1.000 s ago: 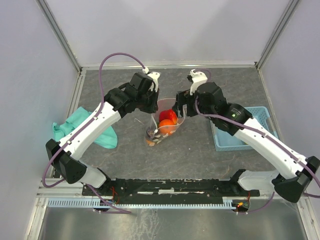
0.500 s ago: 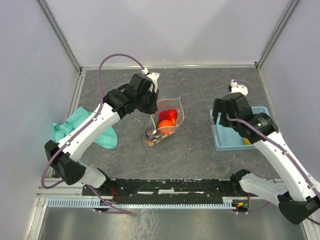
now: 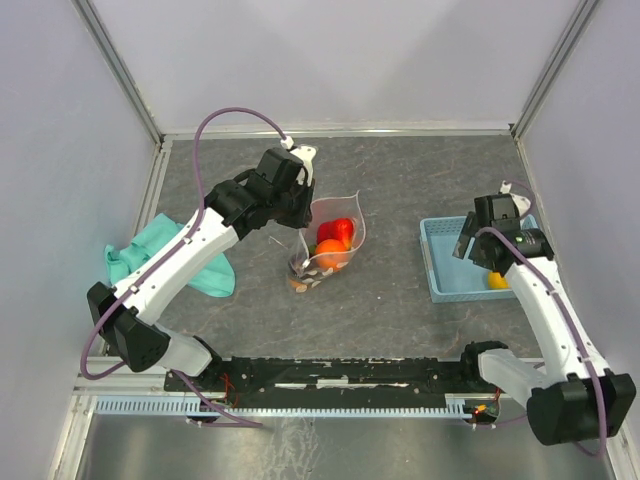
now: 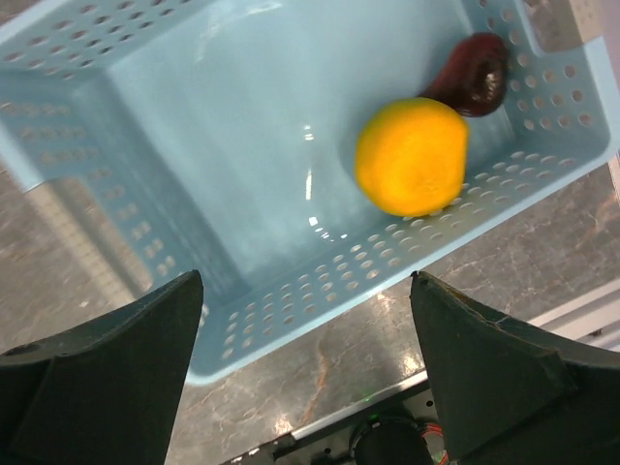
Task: Place the food in the zip-top bag and seal the zipper
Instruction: Pick up the fake fruit from the bin.
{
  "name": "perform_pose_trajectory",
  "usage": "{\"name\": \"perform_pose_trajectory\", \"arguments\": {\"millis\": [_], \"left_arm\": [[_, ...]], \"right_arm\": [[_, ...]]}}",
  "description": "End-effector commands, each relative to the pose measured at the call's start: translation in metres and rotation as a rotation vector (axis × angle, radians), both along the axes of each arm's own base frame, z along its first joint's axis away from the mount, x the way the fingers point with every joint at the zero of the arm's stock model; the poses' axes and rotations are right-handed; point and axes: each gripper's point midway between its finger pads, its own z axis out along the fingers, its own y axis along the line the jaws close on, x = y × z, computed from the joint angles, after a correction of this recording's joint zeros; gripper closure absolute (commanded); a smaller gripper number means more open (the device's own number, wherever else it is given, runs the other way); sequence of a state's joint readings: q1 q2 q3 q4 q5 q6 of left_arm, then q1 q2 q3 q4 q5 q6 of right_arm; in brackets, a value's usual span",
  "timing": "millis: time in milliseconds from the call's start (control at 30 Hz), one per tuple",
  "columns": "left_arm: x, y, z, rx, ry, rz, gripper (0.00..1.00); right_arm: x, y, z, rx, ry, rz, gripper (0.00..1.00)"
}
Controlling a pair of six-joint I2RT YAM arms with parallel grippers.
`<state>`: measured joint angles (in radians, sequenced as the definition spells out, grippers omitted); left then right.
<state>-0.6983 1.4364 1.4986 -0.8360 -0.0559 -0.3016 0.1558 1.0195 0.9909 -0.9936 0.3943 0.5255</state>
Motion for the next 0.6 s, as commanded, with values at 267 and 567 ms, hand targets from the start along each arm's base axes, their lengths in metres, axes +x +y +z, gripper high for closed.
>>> {"name": "perform_pose_trajectory", "arguments": {"millis": [267, 567], "left_arm": [[0.008, 0.009, 0.023, 0.019, -0.106, 0.004, 0.97], [0.009, 0.006, 0.016, 0.030, -0.082, 0.007, 0.97]], "right_arm": [[0.028, -0.065, -0.050, -0.007, -0.017, -0.286, 0.02], [0.027, -0.087, -0.084, 0.022, 0.041, -0.374, 0.01]]}}
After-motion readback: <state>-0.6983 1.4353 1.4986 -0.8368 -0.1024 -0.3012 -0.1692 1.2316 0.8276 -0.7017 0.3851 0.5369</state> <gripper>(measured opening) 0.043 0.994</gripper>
